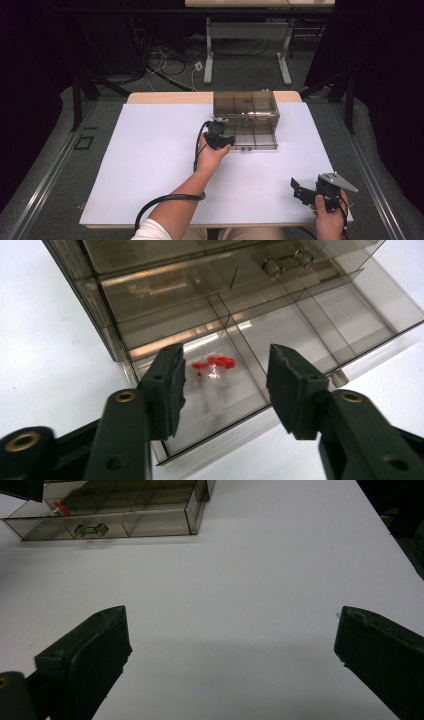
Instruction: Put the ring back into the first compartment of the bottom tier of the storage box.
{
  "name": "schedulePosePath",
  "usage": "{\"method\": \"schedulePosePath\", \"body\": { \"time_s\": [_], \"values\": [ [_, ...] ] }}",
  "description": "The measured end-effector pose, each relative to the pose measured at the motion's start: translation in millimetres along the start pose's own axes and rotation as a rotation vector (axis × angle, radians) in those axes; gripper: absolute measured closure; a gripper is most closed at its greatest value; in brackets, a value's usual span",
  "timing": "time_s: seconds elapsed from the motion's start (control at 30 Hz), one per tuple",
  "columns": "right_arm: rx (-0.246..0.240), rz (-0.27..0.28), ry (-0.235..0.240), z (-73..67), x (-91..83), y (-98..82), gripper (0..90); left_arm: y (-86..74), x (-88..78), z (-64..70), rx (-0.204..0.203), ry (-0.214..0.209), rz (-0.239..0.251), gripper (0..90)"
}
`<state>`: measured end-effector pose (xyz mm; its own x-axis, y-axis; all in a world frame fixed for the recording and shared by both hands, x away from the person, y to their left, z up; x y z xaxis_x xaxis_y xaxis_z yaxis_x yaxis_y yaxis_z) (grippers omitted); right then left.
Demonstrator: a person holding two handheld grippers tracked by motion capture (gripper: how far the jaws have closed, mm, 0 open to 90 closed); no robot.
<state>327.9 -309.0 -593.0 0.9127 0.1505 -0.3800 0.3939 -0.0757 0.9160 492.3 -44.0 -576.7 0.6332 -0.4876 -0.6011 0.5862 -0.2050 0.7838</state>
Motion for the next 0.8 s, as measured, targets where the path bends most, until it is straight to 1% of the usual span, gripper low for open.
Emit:
{"method": "schedulePosePath", "body": {
  "time_s": [0.07, 0.13, 0.17, 0.23, 0.27, 0.33, 0.4, 0.47, 0.5, 0.53, 0.6, 0.67, 0.73, 0.8],
  "values": [
    [-0.001, 0.006, 0.007, -0.8, 0.3, 0.7, 1.1, 0.7, -1.1, -0.9, 0.001, 0.006, 0.005, 45.2],
    [-0.004, -0.005, 0.001, -0.3, -0.6, 0.3, 1.1, 0.8, -2.2, -1.3, 0.001, 0.008, 0.014, 43.6],
    [-0.004, -0.001, 0.001, -0.4, -0.4, 0.5, 1.1, 0.5, -2.9, -0.6, -0.004, 0.006, 0.016, 43.2],
    [0.000, 0.008, 0.007, -0.8, 0.4, 1.2, 1.1, 0.4, -4.9, -0.2, 0.004, 0.004, 0.028, 42.4],
    [0.004, 0.004, 0.006, -1.0, 0.2, 1.0, 1.1, 0.0, -6.2, -0.7, 0.013, 0.002, 0.030, 42.2],
    [-0.001, -0.001, 0.004, -0.8, 1.3, 0.1, 1.1, -1.3, -8.5, -0.8, 0.003, -0.004, 0.037, 41.3],
    [-0.002, -0.010, 0.001, -1.6, 1.0, -0.6, 1.1, -3.3, -10.9, -2.2, 0.005, -0.005, 0.042, 39.9],
    [-0.003, -0.004, 0.007, -2.8, 1.1, -0.1, 1.1, -5.4, -13.4, -4.1, 0.007, -0.006, 0.049, 37.9],
    [0.001, -0.015, 0.001, -3.2, 0.5, -0.6, 1.1, -6.2, -14.7, -6.1, 0.014, -0.004, 0.053, 36.8],
    [0.003, -0.007, 0.008, -3.6, 0.8, -0.3, 1.1, -6.8, -16.3, -7.7, 0.010, -0.006, 0.058, 35.7],
    [-0.005, -0.014, 0.005, -2.6, 0.3, -0.9, 1.1, -7.8, -19.4, -12.1, -0.003, -0.004, 0.070, 31.5],
    [-0.008, -0.015, 0.006, -2.7, 0.5, -1.1, 1.1, -8.8, -22.8, -16.4, -0.014, -0.009, 0.081, 30.2],
    [-0.011, -0.015, 0.007, -3.2, 0.9, -1.2, 1.1, -9.5, -26.1, -22.4, -0.018, -0.005, 0.092, 27.2],
    [-0.008, -0.008, 0.012, -4.4, 2.1, -1.0, 1.1, -10.7, -29.5, -28.0, -0.040, -0.003, 0.102, 24.6]
  ]
}}
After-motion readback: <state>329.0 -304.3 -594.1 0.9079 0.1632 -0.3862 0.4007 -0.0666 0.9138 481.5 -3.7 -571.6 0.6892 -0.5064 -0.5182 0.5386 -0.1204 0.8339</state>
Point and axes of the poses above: each handheld gripper's, and its own axes: x roughly forward along the jaws, y roughly out of its top, z roughly to its right, the point moved 8 cm from there along x, roughly forward along the jaws, and after that the axes turned 8 degrees about z, right-handed, at the moved point
